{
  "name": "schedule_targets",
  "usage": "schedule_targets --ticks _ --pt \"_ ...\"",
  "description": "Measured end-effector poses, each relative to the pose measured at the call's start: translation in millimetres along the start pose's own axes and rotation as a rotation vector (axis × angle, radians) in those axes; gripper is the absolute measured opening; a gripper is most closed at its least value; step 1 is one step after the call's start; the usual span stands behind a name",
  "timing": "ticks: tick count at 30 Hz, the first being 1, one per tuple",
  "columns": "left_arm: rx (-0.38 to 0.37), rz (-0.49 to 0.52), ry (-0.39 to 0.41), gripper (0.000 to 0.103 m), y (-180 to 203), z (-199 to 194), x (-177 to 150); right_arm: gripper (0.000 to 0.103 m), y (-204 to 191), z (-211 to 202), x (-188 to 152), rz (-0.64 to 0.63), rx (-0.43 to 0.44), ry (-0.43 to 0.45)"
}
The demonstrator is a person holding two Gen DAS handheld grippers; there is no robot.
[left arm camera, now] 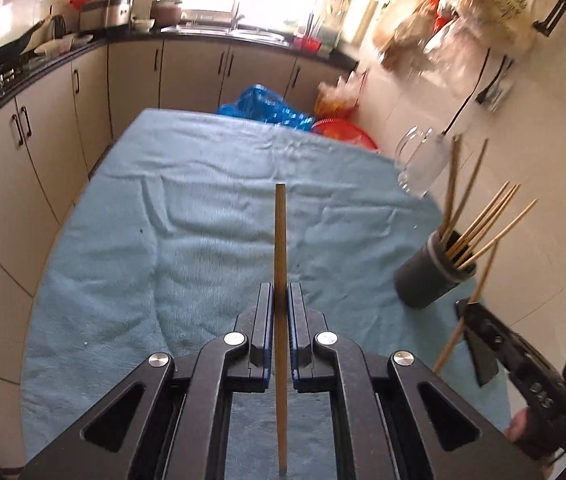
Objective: Organize utensils
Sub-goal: 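Lift the chopstick upright with the left gripper while the right gripper carries its chopstick toward the cup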
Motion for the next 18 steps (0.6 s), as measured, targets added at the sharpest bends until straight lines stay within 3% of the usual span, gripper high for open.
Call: schedule_targets --ticks 18 --pt "-0.06 -0.006 0.056 0.006 19.3 -25.6 9.1 0.008 19.2 -24.5 22.2 0.041 -0.029 0.086"
Point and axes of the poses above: each gripper's, at about its wrist camera, not at the fingertips, and z roughly the way its jaws point, y to its right, x to its top, the point moved 9 cm from there along z, roughly the way its jaws point, and after that the axes turned 7 degrees about y, right-handed, at the moved point
